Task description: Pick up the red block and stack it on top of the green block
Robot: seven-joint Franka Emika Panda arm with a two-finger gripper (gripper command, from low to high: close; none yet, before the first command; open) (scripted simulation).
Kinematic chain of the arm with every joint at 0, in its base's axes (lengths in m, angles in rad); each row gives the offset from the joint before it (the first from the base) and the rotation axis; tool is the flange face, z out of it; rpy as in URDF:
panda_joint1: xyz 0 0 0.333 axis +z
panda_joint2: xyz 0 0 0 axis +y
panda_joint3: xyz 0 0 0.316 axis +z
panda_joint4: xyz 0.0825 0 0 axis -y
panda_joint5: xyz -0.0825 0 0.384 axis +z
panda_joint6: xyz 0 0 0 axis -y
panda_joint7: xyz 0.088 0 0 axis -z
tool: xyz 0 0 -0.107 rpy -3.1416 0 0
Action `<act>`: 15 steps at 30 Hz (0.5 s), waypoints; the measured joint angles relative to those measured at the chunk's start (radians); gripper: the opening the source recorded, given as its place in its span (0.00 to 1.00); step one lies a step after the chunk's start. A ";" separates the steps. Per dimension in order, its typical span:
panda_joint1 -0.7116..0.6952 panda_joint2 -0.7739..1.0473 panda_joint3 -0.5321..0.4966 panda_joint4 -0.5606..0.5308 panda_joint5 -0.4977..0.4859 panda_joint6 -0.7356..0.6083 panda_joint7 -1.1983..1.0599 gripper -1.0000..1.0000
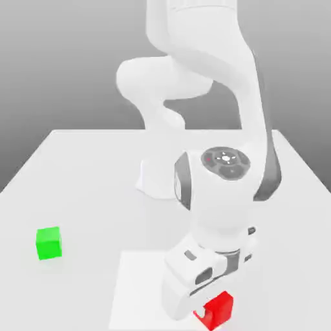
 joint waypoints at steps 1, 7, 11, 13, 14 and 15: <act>0.001 -0.033 -0.001 -0.005 -0.002 -0.028 0.001 0.00; -0.085 -0.194 -0.137 -0.085 -0.027 -0.104 0.094 0.00; -0.278 -0.287 -0.267 -0.164 -0.065 -0.114 0.208 0.00; -0.431 -0.342 -0.316 -0.212 -0.088 -0.120 0.281 0.00; -0.485 -0.367 -0.333 -0.234 -0.095 -0.122 0.312 0.00; -0.521 -0.390 -0.349 -0.256 -0.099 -0.124 0.340 0.00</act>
